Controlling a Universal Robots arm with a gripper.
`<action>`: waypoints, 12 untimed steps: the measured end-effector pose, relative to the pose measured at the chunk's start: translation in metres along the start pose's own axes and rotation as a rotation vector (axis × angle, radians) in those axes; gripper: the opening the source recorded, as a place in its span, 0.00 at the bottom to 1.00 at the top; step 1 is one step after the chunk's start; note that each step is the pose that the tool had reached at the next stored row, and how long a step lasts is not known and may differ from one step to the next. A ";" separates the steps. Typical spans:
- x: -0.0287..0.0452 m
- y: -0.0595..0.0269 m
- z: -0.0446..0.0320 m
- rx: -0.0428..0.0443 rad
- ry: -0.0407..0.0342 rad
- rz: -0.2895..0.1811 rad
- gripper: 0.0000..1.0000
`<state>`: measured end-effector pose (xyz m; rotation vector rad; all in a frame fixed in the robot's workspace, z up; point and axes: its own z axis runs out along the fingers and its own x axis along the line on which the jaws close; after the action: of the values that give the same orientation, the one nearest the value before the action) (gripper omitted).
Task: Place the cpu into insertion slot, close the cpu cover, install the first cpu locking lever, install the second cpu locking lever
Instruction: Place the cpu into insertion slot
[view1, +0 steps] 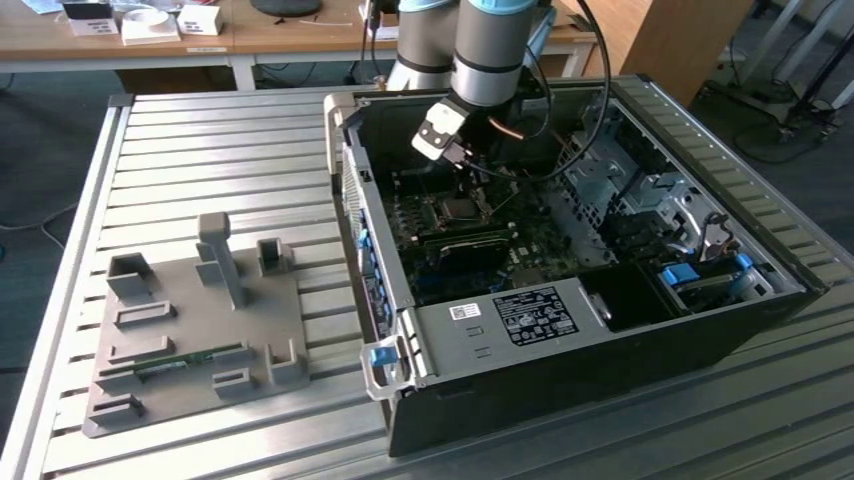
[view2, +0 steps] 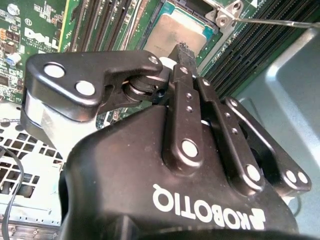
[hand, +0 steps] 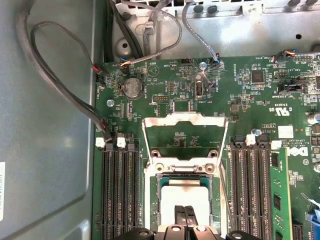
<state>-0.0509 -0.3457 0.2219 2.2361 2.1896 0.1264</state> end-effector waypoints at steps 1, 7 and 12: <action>0.0000 0.0001 0.0000 0.0052 -0.0004 0.000 0.11; 0.0000 0.0000 -0.0006 0.0063 -0.0004 0.000 0.11; 0.0001 0.0001 -0.0015 0.0062 -0.0003 0.000 0.11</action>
<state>-0.0509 -0.3456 0.2234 2.2396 2.1926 0.1195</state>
